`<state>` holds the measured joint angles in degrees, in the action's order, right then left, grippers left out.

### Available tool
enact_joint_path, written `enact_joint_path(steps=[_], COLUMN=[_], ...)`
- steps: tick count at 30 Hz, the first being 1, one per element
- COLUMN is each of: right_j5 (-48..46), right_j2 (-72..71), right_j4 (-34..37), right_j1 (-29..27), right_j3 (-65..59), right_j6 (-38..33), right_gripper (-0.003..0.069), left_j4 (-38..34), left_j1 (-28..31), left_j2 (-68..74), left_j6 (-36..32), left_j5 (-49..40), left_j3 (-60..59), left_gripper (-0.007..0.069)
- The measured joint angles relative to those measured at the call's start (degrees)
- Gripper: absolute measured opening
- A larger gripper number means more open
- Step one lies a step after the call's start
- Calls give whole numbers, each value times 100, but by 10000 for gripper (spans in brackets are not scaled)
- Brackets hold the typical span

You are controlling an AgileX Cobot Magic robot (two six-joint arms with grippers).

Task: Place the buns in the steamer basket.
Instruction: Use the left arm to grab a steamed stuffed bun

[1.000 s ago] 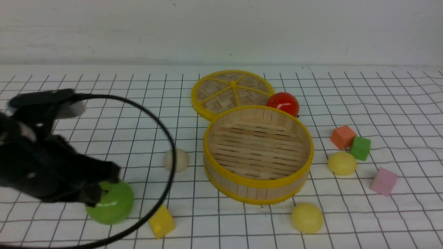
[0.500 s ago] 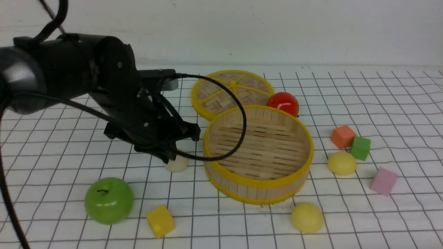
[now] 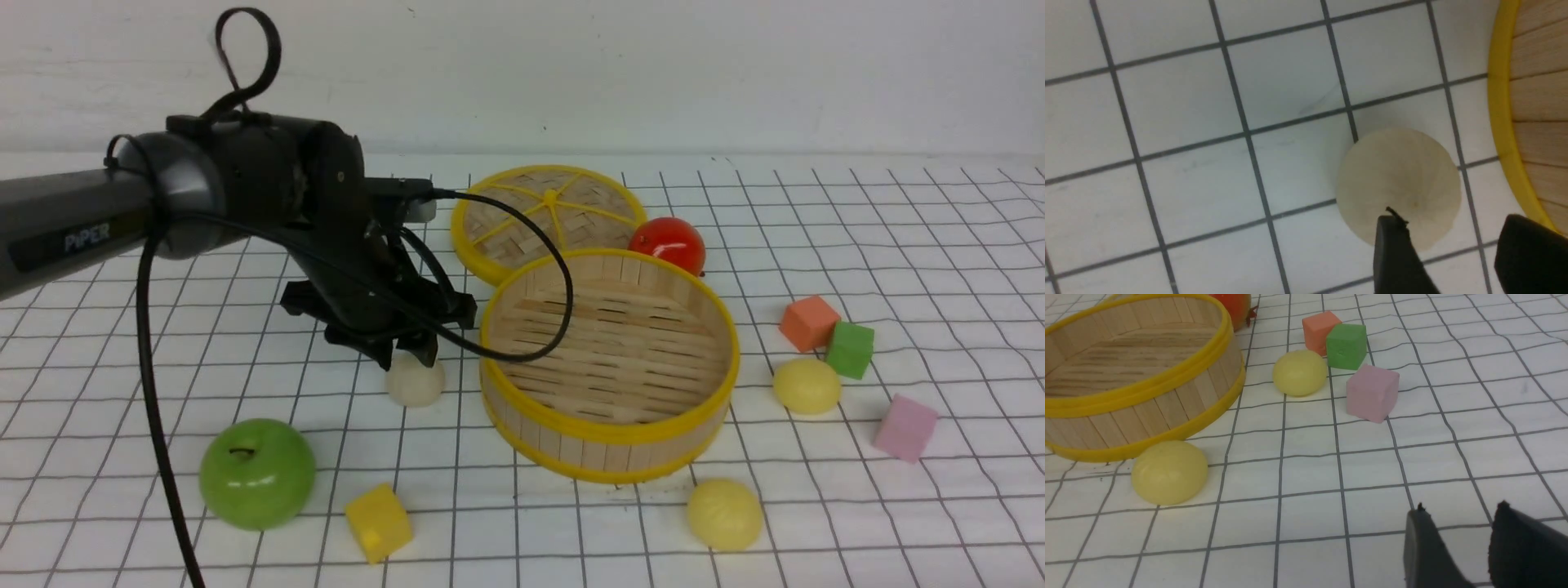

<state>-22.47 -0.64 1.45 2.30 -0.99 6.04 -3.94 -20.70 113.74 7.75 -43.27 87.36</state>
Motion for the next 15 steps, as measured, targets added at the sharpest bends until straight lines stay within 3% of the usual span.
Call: enact_joint_path(steps=[9,15], right_j5=[0,0], right_j2=[0,0], right_j4=[0,0], right_j1=[0,0], right_j3=[0,0], right_j6=[0,0], right_gripper=[239,239], left_j4=[57,186], left_j1=[18,18], left_j2=[228,293], left_j6=[0,-2], left_j5=[289,443], left_j3=[6,6], left_gripper=[245,234])
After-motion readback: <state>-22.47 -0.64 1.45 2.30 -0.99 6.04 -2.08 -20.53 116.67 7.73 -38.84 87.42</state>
